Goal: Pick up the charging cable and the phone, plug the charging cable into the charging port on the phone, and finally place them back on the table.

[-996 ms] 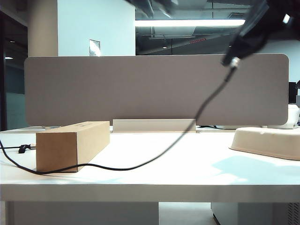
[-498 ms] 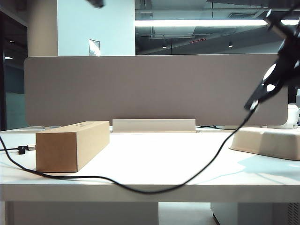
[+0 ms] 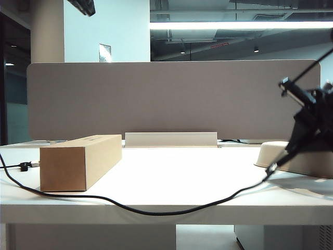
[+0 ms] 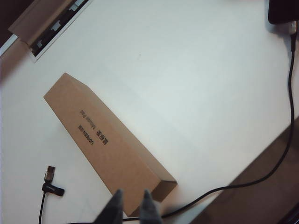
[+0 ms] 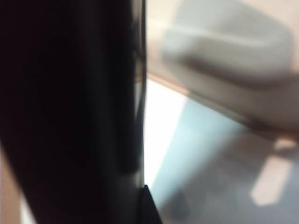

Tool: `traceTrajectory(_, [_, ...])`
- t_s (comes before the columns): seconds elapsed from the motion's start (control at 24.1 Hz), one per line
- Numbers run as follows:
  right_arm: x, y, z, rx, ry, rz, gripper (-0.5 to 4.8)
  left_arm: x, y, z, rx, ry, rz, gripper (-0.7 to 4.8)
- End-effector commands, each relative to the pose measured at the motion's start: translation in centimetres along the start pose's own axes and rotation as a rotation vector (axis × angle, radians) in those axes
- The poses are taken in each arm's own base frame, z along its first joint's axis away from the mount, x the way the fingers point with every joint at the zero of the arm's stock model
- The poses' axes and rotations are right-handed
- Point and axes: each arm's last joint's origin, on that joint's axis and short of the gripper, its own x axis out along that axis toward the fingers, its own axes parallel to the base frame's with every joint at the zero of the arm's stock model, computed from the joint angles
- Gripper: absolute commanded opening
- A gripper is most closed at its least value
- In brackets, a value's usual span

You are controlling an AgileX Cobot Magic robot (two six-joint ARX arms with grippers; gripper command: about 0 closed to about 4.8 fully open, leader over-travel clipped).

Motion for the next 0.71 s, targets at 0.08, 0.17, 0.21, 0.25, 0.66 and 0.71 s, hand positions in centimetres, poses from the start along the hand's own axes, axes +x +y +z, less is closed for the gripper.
traceTrajectory(0.08, [0.6,-0.2,0.4,0.008,-0.022,0.006,-0.01,-0.2,0.1,-0.1,0.001,0.003,-0.001,0.46])
traceTrajectory(0.17, [0.6,-0.4,0.5,0.012,-0.025,0.001,0.0,-0.2,0.1,-0.1,0.002,0.004,-0.002,0.46])
traceTrajectory(0.21, [0.6,-0.4,0.5,0.013,-0.026,0.002,0.0,-0.2,0.1,-0.1,0.002,0.004,-0.002,0.46])
traceTrajectory(0.25, [0.6,-0.4,0.6,0.013,-0.028,0.002,0.09,-0.2,0.1,-0.1,0.002,0.005,-0.002,0.46])
traceTrajectory(0.66, [0.3,-1.6,0.8,0.049,0.011,-0.073,2.47,-0.3,0.1,-0.1,0.003,0.005,-0.002,0.46])
traceTrajectory(0.71, [0.1,-1.8,0.7,0.057,0.023,-0.096,2.83,-0.4,0.1,-0.2,0.003,0.005,-0.002,0.46])
